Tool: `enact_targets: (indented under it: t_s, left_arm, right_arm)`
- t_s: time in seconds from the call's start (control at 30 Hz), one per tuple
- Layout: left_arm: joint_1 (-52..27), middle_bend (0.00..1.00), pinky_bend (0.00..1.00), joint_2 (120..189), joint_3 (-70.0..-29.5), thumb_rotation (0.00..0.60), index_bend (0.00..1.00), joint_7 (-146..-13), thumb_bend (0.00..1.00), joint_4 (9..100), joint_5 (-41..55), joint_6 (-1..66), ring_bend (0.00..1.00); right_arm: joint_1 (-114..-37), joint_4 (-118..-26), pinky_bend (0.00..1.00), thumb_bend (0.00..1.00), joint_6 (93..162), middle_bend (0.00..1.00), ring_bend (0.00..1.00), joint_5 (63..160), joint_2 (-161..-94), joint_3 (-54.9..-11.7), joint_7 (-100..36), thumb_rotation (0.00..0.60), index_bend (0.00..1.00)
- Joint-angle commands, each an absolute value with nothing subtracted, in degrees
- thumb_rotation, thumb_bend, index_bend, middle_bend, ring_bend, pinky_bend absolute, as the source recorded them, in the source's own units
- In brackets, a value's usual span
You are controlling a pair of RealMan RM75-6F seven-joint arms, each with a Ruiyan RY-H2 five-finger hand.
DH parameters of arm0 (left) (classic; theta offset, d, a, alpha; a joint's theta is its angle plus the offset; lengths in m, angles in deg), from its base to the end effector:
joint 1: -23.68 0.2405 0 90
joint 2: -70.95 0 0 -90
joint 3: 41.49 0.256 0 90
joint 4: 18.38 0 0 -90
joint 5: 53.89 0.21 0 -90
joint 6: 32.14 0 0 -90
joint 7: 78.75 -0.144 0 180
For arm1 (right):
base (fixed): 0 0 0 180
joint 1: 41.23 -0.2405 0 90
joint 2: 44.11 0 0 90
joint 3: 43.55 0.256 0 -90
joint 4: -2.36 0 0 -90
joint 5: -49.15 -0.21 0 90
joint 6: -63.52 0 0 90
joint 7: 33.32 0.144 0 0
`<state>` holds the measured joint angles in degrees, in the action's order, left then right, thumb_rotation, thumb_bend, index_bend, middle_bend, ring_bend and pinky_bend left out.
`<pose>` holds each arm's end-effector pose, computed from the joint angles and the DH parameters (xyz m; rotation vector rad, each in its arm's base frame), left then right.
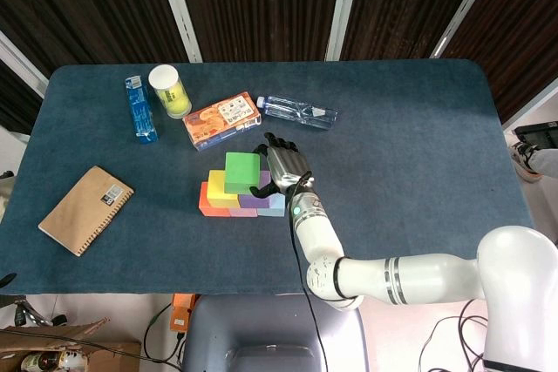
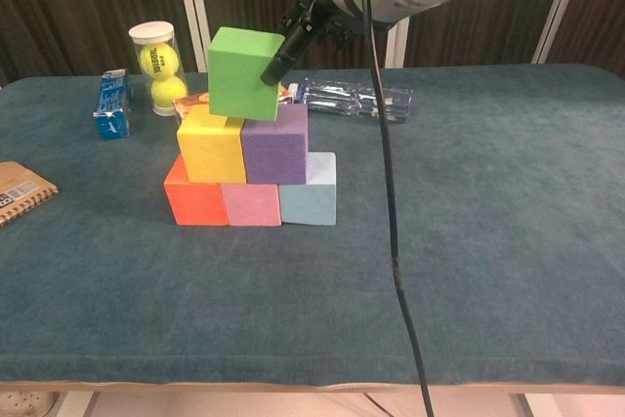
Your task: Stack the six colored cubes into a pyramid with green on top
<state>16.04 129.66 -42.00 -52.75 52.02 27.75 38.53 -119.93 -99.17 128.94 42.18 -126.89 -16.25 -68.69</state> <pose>-0.4086 0.1926 0.2273 -1.3335 -1.0782 -0.6999 0.0462 -0.3765 0.0186 1.6124 -1.4770 0.8875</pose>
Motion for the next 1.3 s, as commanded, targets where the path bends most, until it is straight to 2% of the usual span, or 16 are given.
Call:
enact_targets:
  t_s: [0.03, 0.8, 1.1, 1.3]
  left_arm:
    - [16.09, 0.04, 0.05, 129.73, -42.0, 0.6, 0.09, -52.54, 0.14, 51.85, 27.81, 38.59, 0.0]
    - [16.09, 0.04, 0.05, 130.09, -42.07, 0.6, 0.09, -51.3, 0.14, 50.8, 28.01, 38.43, 0.0]
    - [16.18, 0.04, 0.05, 130.18, -42.06, 0.6, 0.09, -50.76, 0.14, 50.41, 28.08, 38.47, 0.0]
    - [16.2, 0.04, 0.05, 130.27, -42.09, 0.6, 0.09, -50.38, 0.14, 50.13, 28.14, 38.51, 0.0]
  right_arm:
    - [-120.01, -99.16, 0.0, 0.24, 129.36, 0.02, 0.0, 42.11, -127.24, -16.11, -69.19, 0.6, 0.54]
    - [-119.42, -97.63, 0.0, 0.24, 129.72, 0.02, 0.0, 42.21, -129.65, -15.04, -72.21, 0.6, 0.52]
    - [-119.28, -97.18, 0.0, 0.24, 129.38, 0.03, 0.0, 42.09, -130.32, -14.64, -73.01, 0.6, 0.4]
    - [-119.13, -97.1, 0.0, 0.24, 129.0, 0.01, 0.0, 41.9, -130.52, -14.34, -73.4, 0.6, 0.27]
